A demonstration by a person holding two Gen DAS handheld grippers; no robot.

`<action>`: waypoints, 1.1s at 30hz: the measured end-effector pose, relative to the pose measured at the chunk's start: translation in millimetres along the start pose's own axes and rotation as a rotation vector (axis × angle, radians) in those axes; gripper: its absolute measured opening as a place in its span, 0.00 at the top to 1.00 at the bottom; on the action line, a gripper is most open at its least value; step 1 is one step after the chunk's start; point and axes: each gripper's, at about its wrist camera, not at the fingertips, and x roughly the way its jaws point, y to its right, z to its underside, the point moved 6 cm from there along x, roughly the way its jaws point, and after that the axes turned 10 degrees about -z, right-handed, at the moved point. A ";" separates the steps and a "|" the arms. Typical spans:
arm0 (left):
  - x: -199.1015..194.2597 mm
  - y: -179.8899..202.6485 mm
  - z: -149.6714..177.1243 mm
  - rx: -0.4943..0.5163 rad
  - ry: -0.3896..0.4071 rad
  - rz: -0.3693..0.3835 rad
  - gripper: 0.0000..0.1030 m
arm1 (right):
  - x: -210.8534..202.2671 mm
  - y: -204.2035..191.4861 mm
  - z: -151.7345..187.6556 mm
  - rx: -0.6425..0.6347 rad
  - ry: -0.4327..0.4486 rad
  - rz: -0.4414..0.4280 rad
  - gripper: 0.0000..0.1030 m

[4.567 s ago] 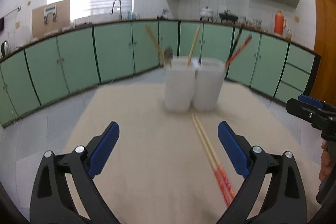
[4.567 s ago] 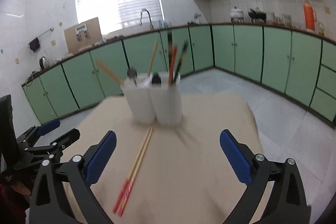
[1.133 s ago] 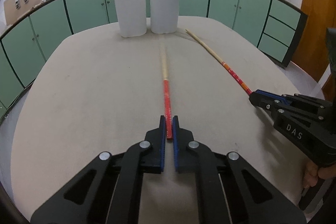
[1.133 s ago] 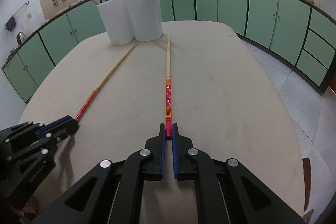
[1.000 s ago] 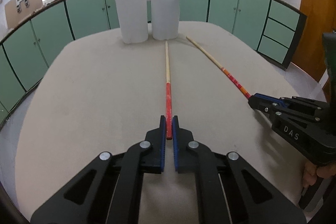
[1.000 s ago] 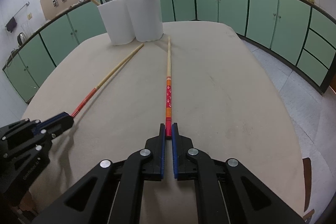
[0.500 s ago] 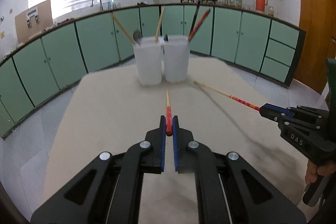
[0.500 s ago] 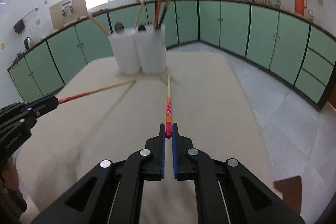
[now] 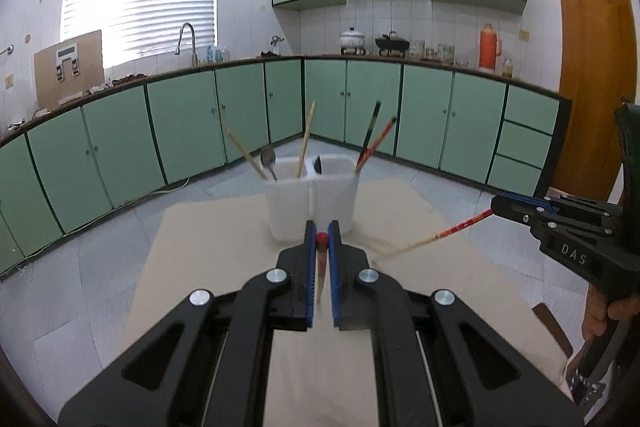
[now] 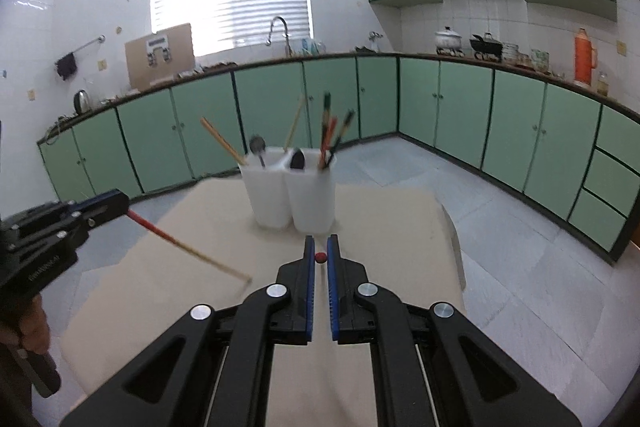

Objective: Organize utensils
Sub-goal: 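Lift both red chopsticks upright and carry them over the white holder, then insert both chopsticks into the holder and open both tools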

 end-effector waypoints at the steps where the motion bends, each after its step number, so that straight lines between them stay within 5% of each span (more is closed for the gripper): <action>1: -0.9 -0.5 -4.2 -0.004 0.005 0.002 0.95 | -0.6 -1.2 -7.8 -0.003 0.006 -0.014 0.94; 17: 3.3 -8.6 -78.9 -0.022 0.116 0.037 0.95 | 7.4 -23.3 -107.3 -0.077 0.057 -0.185 0.94; 28: 41.6 -16.5 -176.5 -0.043 0.253 -0.007 0.95 | 41.8 -14.4 -211.8 -0.110 0.185 -0.135 0.94; 33: 79.6 -12.2 -201.2 -0.047 0.265 -0.020 0.95 | 82.1 -1.9 -225.3 -0.115 0.169 -0.097 0.94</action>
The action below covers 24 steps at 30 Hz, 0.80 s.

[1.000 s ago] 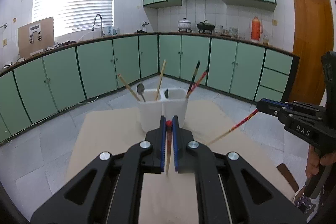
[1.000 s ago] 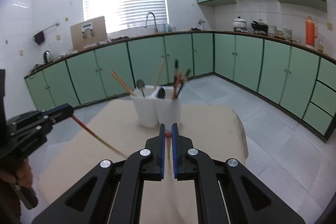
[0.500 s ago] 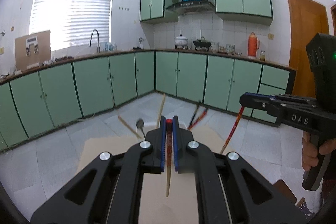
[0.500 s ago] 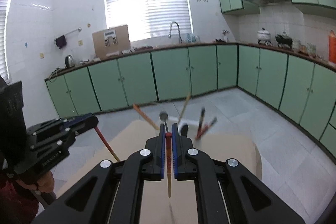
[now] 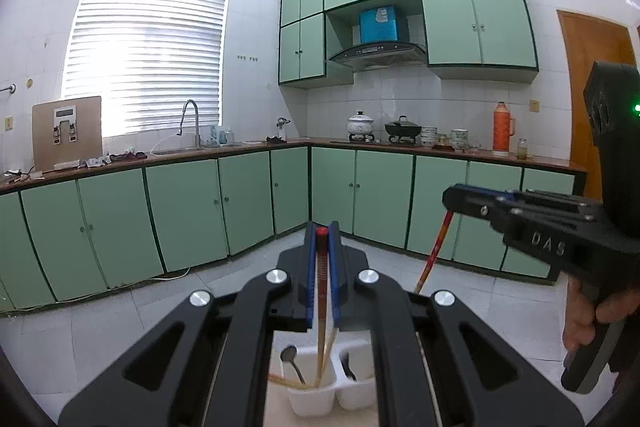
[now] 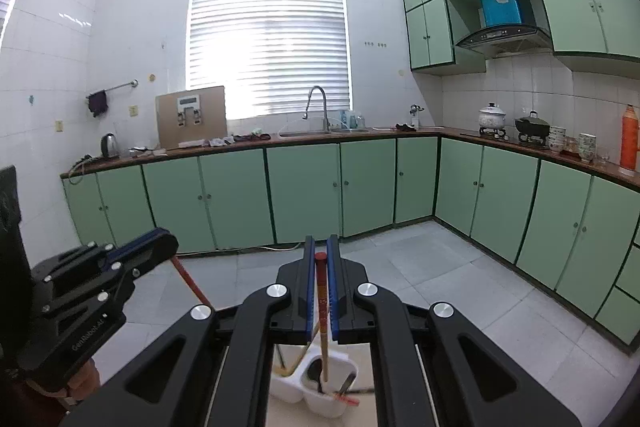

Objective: Organize utensils
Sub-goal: 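Insert both chopsticks into the holder and open both tools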

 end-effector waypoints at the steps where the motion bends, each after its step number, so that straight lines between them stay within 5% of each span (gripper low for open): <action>1: 8.3 0.8 2.1 0.001 -0.005 -0.003 0.95 | 7.5 3.2 3.7 0.007 -0.010 0.002 0.94; 13: 92.4 -4.4 74.6 0.017 -0.171 -0.024 0.95 | 69.5 28.0 74.9 0.068 -0.139 -0.001 0.94; 24: 110.6 -18.5 117.1 0.034 -0.263 -0.030 0.94 | 76.4 29.7 108.0 0.085 -0.216 -0.007 0.93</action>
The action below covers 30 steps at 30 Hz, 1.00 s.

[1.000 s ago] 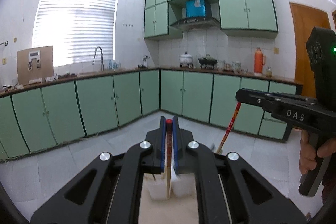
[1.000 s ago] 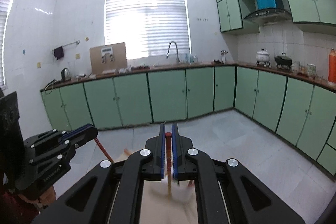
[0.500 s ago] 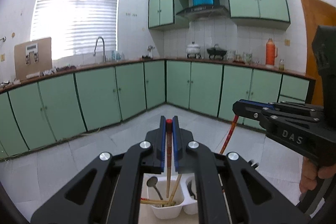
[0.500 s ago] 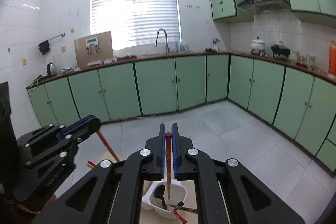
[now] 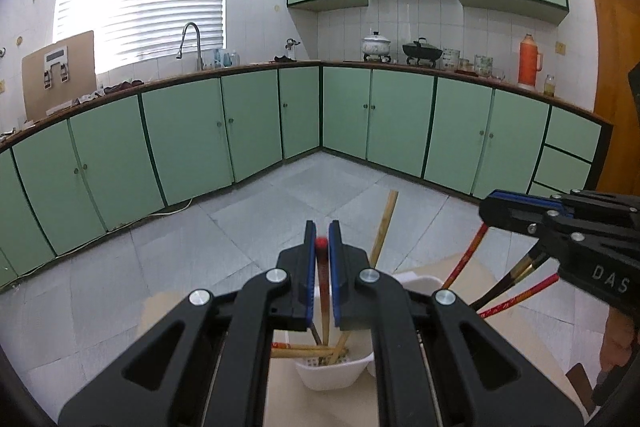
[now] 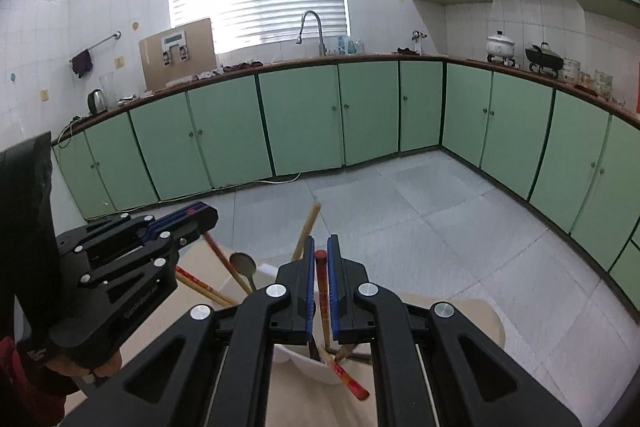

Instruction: Organize utensils

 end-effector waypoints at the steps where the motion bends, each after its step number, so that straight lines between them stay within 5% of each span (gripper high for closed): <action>1: -0.5 -1.2 0.8 0.000 0.000 -0.002 0.92 | -1.7 1.0 -0.1 0.003 0.002 0.002 0.93; 12: -49.6 -15.4 -3.2 -0.034 0.073 -0.021 0.56 | -50.2 5.1 -3.5 0.035 0.096 0.041 0.56; 20: -102.3 -23.8 7.7 -0.061 0.137 -0.050 0.19 | -92.1 -9.0 17.8 0.034 0.155 0.066 0.34; 30: -157.3 -28.8 39.2 -0.084 0.137 -0.065 0.07 | -133.0 -47.7 50.6 0.002 0.200 0.063 0.06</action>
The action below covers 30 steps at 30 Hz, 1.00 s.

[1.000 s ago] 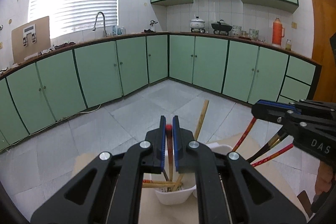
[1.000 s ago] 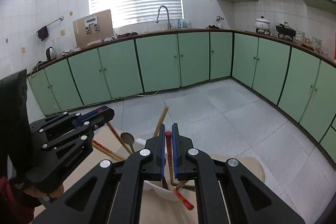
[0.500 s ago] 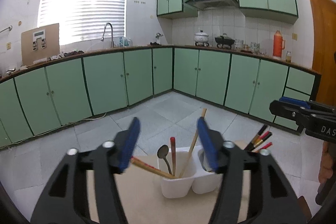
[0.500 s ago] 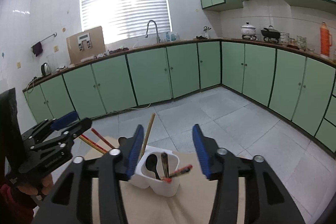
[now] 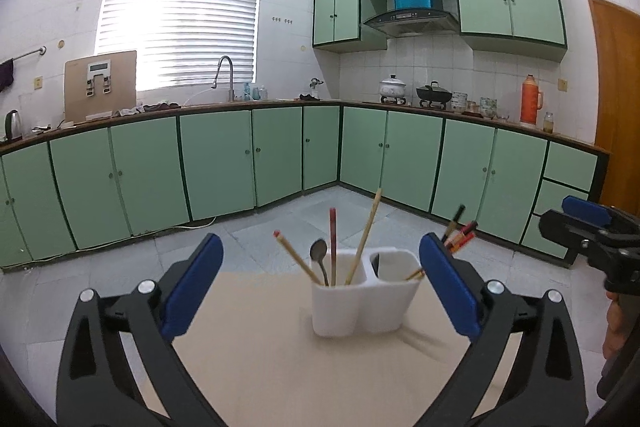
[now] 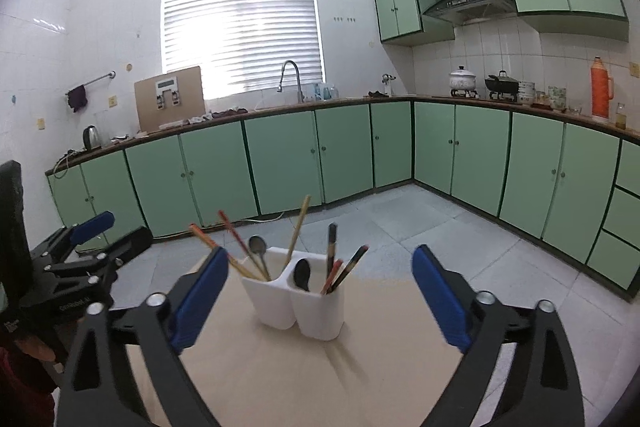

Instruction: Organize utensils

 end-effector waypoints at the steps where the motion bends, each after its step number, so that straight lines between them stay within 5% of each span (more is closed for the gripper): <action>1: -4.9 -0.8 2.2 0.000 -0.002 0.002 0.06 | -4.5 -4.3 1.7 -0.002 0.002 -0.006 0.06; 30: -124.2 -11.3 8.1 0.003 0.059 -0.010 0.05 | -83.6 -59.4 17.2 -0.048 0.031 -0.019 0.06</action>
